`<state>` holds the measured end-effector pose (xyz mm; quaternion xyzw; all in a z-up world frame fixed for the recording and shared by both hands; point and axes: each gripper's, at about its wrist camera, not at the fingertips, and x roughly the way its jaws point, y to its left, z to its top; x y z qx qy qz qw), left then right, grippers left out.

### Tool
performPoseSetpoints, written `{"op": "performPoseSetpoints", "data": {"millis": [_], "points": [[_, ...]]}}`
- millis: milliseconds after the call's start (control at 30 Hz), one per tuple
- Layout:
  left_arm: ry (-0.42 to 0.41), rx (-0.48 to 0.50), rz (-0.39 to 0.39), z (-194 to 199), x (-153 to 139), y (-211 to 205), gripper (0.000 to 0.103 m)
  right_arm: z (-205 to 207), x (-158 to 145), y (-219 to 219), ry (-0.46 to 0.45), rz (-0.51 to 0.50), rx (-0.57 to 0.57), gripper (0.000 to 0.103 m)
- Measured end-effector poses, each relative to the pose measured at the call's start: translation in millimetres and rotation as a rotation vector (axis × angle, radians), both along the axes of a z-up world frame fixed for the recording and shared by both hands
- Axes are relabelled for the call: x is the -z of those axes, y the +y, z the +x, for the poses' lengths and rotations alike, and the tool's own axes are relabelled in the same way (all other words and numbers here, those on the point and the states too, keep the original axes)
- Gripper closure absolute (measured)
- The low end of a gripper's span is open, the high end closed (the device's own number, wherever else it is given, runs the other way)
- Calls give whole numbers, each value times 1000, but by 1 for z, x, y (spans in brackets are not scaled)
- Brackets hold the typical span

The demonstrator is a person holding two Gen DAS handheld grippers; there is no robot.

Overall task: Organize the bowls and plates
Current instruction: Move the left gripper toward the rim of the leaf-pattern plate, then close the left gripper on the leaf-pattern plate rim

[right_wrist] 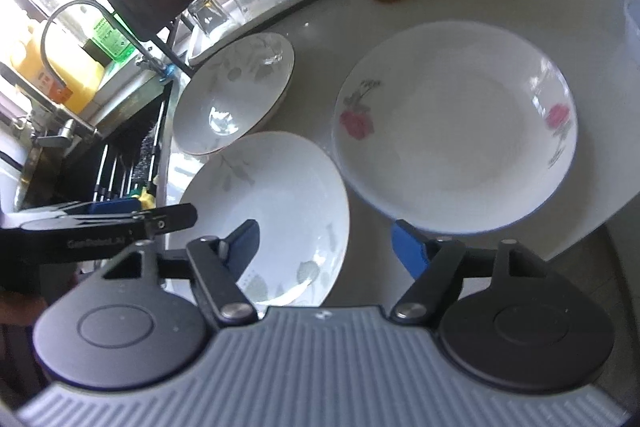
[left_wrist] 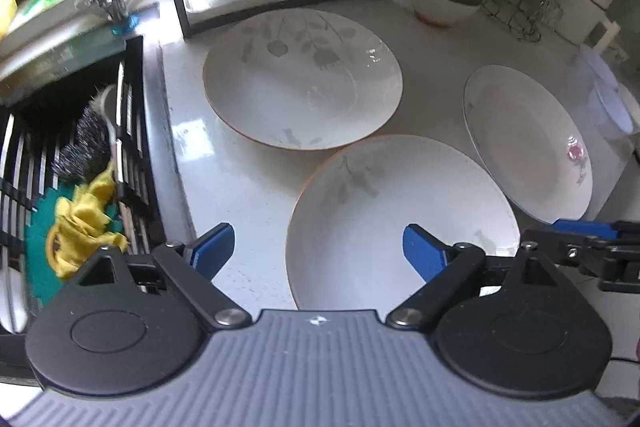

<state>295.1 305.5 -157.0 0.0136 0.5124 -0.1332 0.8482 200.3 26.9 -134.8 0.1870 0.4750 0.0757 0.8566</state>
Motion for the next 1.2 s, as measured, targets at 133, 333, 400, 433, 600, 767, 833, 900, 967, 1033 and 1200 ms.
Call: {"op": "performPoseSetpoints", "data": {"millis": [133,333,400,433,600,767,833,900,967,1033,1200], "points": [[20,7,-13,2,14,3,25,3,11,-2,55,37,45,57],[62,-25,-41,11,30,12,47,6,21,-1,80,62,73,70],[80,-38,-58,15,34,15,53,7,23,2,86,63,71,77],[89,-42,-69,16,37,17,58,8,25,3,88,56,69,77],[117,-17,-94,19,43,17,64,12,31,5,94,27,75,88],[136,3,-108,22,44,12,63,14,33,8,104,14,65,88],[141,4,-117,22,44,14,63,14,30,8,109,14,56,89],[139,-1,-133,22,41,18,63,12,25,8,102,11,43,89],[126,-3,-133,20,34,21,63,12,19,8,95,20,30,89],[121,0,-135,19,27,23,63,12,13,7,85,27,22,89],[162,51,-309,16,20,25,74,11,-3,4,37,51,-9,92]]}}
